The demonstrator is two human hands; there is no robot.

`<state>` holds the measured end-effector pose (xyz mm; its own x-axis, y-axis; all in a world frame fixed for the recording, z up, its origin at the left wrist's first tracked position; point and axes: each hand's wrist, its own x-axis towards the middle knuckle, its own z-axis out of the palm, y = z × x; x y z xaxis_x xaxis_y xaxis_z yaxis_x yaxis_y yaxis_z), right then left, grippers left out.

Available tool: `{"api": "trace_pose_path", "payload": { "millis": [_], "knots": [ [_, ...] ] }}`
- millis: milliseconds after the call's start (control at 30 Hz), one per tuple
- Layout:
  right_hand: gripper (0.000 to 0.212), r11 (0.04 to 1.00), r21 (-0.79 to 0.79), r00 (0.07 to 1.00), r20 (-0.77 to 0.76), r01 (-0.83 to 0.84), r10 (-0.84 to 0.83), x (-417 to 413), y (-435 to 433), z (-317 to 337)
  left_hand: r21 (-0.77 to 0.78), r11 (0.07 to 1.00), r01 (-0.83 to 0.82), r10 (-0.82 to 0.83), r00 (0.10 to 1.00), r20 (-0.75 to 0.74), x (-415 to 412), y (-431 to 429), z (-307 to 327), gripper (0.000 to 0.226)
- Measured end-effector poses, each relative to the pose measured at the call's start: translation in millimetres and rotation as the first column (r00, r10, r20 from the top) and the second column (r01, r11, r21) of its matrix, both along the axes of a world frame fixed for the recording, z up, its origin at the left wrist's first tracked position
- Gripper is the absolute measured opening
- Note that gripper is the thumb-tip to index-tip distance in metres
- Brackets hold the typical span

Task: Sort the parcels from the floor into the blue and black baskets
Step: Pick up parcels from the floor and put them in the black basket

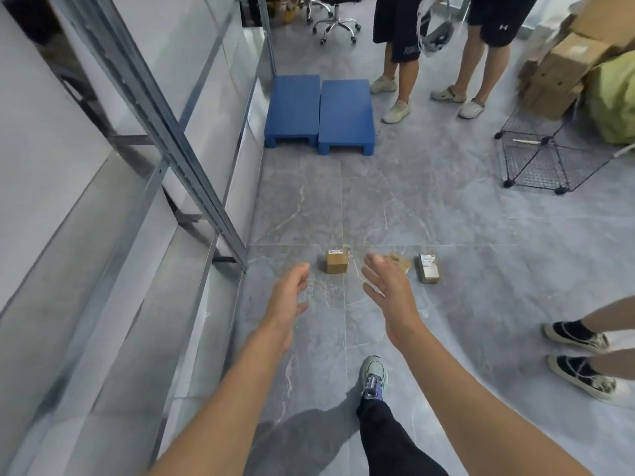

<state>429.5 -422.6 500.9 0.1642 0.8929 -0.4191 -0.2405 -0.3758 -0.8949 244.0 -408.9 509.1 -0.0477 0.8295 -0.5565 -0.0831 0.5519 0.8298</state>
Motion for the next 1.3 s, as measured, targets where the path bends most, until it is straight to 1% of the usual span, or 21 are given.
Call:
{"api": "trace_pose_path", "payload": {
  "millis": [100,267,433,567,700,800,900,967,1033,1133,1200,1300],
  "knots": [
    [0.041,0.999,-0.052,1.0,-0.006,-0.006,0.005,27.7,50.0,-24.8,-0.063,0.998,-0.022,0.022,1.0,-0.004,24.0,48.4,-22.3,0.048],
    [0.053,0.988,-0.152,1.0,-0.008,-0.009,0.008,60.0,116.9,-52.9,-0.136,0.99,-0.044,0.042,0.999,-0.013,53.5,110.0,-43.9,0.046],
    [0.039,0.974,-0.224,1.0,-0.007,-0.016,0.015,71.5,174.8,-78.8,-0.19,0.981,-0.04,0.031,0.998,-0.046,63.8,163.2,-67.8,0.038],
    [0.038,0.961,-0.276,1.0,-0.006,-0.01,0.008,73.9,221.5,-106.8,-0.26,0.965,-0.032,0.019,0.998,-0.053,66.2,211.9,-101.8,0.037],
    [0.045,0.941,-0.339,1.0,0.019,0.004,0.003,70.7,273.8,-144.6,-0.331,0.944,0.003,-0.02,0.999,-0.05,63.2,267.5,-145.7,0.047],
    [0.046,0.924,-0.381,0.999,0.04,0.028,-0.013,66.4,315.5,-182.6,-0.363,0.93,0.048,-0.069,0.997,-0.046,57.6,312.5,-182.9,0.044],
    [0.041,0.897,-0.44,0.998,0.054,0.045,-0.024,60.4,353.5,-224.9,-0.391,0.915,0.095,-0.132,0.989,-0.07,52.3,354.9,-221.2,0.027],
    [0.044,0.879,-0.474,0.998,0.063,0.044,-0.016,57.9,374.8,-256.0,-0.428,0.895,0.123,-0.174,0.981,-0.083,49.6,380.1,-249.7,0.018],
    [0.048,0.871,-0.49,0.998,0.065,0.034,-0.003,57.2,392.6,-291.0,-0.465,0.874,0.143,-0.199,0.977,-0.073,48.1,400.2,-281.6,0.018],
    [0.055,0.852,-0.523,0.998,0.061,0.019,0.016,59.7,414.8,-348.7,-0.513,0.84,0.178,-0.243,0.968,-0.061,50.4,425.1,-339.2,0.025],
    [0.056,0.837,-0.546,0.998,0.056,0.013,0.021,63.0,426.9,-393.6,-0.521,0.83,0.197,-0.281,0.956,-0.086,54.8,440.0,-380.0,0.019],
    [0.061,0.805,-0.593,0.998,0.052,0.006,0.031,70.0,441.2,-466.1,-0.57,0.797,0.2,-0.316,0.942,-0.111,65.0,458.2,-450.8,0.02]
  ]
}}
